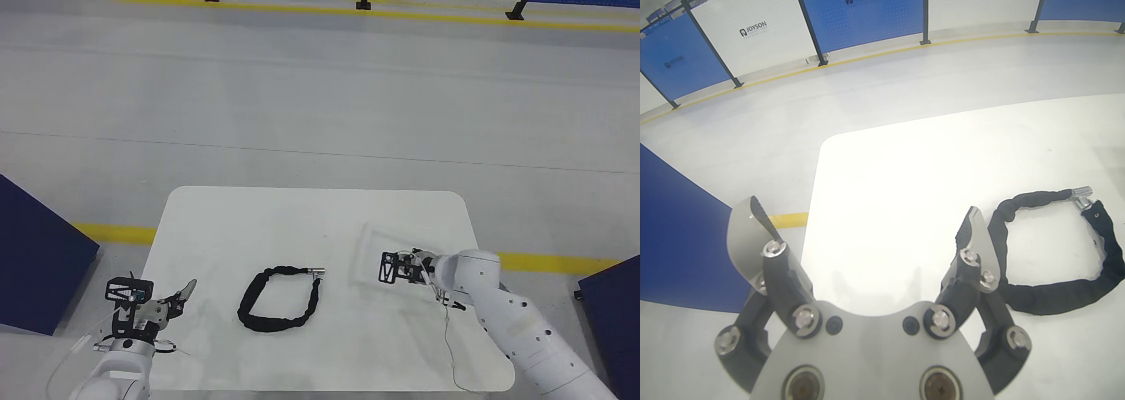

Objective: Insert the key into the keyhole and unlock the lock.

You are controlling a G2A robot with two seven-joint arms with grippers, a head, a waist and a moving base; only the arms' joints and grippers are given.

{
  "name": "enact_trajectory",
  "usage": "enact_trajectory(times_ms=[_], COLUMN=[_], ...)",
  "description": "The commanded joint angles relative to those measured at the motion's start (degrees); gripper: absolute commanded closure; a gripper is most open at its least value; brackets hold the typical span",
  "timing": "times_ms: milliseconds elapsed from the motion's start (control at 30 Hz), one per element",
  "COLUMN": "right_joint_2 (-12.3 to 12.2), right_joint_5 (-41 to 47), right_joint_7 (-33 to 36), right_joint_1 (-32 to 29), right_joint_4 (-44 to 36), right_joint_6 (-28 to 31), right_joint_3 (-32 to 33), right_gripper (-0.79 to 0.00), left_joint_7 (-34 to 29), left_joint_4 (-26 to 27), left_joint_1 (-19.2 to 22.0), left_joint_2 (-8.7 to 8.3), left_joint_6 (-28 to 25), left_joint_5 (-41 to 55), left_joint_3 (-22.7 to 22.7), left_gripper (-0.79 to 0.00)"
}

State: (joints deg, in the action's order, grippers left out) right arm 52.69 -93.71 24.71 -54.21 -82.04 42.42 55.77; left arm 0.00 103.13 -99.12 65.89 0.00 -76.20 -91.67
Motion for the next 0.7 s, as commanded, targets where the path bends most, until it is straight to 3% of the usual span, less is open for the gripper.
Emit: enact_trajectory(times_ms=[0,433,667], right_joint_2=[-0.2,-0.6,-0.8], right_joint_5=[0.3,3.1,30.1], right_joint_7=[-0.1,-0.1,2.7], right_joint_1=[-0.3,-2.6,-5.3], right_joint_4=[-1.0,-3.3,-1.1], right_joint_6=[0.0,0.3,4.1], right_joint_3=[1.1,4.8,11.6], right_gripper=[0.0,0.0,0.0], left_joint_7=[0.0,0.0,0.0], left_joint_4=[0.0,0.0,0.0], left_joint_1=[0.0,0.0,0.0], left_joint_2=[0.0,0.0,0.0], left_joint_6=[0.0,0.0,0.0], left_joint_5=[0.0,0.0,0.0], left_joint_3=[0.0,0.0,0.0], left_gripper=[-0.785,-0.785,-0.785])
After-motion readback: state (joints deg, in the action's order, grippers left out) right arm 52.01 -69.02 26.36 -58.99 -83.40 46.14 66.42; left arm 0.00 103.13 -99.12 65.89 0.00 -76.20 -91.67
